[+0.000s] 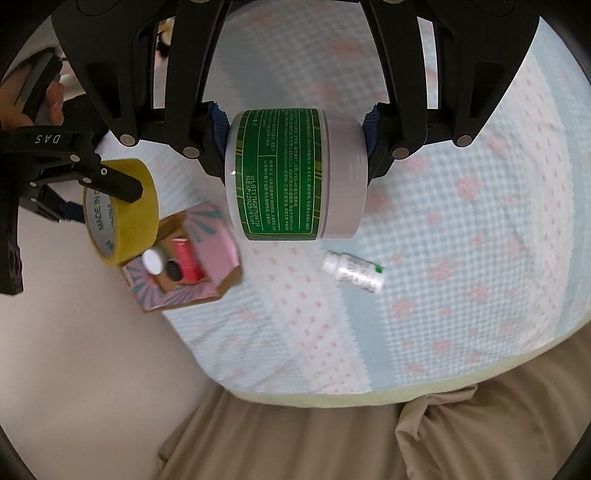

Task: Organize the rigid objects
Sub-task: 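Carry the green-labelled jar and yellow tape roll over the cardboard box with both grippers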

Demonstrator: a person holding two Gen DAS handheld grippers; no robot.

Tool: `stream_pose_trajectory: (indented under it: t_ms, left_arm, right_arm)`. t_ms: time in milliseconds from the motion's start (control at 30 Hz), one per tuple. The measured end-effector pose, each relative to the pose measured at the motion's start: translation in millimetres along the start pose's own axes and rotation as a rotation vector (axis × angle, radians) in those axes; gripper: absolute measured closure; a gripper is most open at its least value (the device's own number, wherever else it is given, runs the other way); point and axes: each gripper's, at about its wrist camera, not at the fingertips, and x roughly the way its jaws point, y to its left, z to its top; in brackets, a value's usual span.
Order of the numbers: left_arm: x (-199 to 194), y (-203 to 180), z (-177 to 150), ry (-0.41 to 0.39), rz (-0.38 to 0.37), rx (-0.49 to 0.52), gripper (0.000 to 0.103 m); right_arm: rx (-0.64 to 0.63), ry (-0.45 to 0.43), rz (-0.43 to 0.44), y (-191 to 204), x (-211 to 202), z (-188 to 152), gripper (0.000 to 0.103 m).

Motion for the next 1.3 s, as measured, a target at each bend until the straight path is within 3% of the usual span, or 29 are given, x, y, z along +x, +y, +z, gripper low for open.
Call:
stream_pose_trajectory:
  t_ms: [267,533,900,1300]
  left_arm:
    - [-23.8,-63.4,7.6,-0.052,0.008,-0.026,0.051]
    - [-7.2,-144.5,34.3,-0.106,0.047,-0.075,0.051]
    - [86.8,-230.9,68.4,-0.047,0.052,-0.117,0.051]
    - [206.5,-292.5,103.2,0.114,0.037,0.012,0.051]
  right_arm:
    - [0.067,-0.035,-0.011,-57.7,-43.1,-11.5,0.006]
    - [0.105,-0.068,0.035,-157.3,-64.2,5.7,0.006]
    - [0.142,-0.016,0.049,-290.5,-29.8,59.1,0.006]
    - [0.16,0.164,0.11,-341.7,61.7,102.9,0.006]
